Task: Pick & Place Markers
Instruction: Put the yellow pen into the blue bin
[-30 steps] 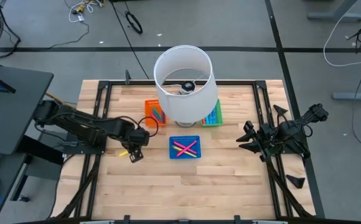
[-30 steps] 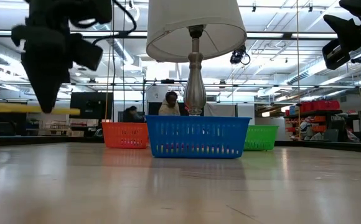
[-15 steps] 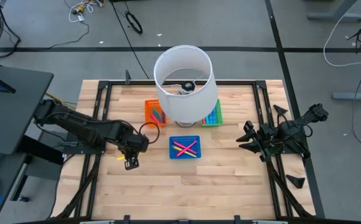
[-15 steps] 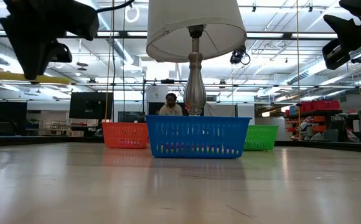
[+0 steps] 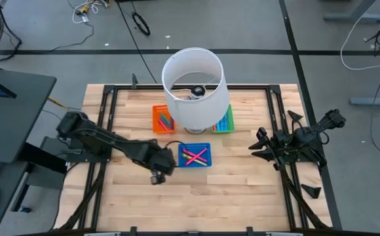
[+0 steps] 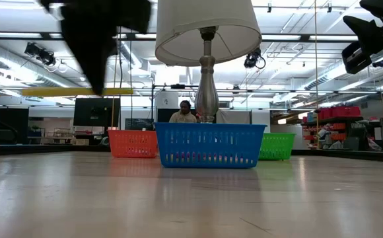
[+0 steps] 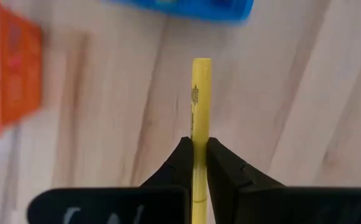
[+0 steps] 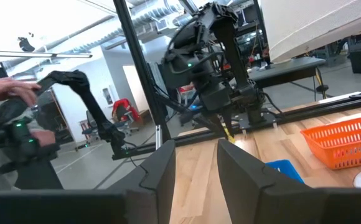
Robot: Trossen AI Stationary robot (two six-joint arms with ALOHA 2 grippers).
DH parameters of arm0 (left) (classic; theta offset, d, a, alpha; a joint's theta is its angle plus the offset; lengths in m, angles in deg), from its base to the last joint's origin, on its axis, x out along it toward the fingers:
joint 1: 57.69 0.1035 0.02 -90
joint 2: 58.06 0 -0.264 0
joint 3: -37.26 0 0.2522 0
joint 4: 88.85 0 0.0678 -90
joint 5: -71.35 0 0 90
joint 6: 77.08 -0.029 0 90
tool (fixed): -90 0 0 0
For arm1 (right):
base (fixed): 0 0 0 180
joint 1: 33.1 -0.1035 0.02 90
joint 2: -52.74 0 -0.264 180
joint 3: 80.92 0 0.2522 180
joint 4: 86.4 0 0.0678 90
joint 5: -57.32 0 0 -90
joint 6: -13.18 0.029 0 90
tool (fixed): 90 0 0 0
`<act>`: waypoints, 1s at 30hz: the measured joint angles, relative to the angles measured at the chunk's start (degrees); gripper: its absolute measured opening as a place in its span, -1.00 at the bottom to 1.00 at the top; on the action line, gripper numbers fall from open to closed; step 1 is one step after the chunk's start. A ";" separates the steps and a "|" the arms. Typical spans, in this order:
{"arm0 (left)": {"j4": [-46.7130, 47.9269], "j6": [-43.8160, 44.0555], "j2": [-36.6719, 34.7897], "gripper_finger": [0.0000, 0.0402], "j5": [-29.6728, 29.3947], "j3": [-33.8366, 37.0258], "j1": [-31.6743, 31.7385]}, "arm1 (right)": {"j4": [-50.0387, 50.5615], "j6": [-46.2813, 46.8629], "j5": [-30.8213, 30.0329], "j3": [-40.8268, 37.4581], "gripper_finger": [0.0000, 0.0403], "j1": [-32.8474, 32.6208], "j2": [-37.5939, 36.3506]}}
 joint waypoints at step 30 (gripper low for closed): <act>15.46 -12.01 39.84 -0.88 -23.93 -51.07 5.09 | 0.01 0.00 0.00 0.00 -0.41 0.00 0.00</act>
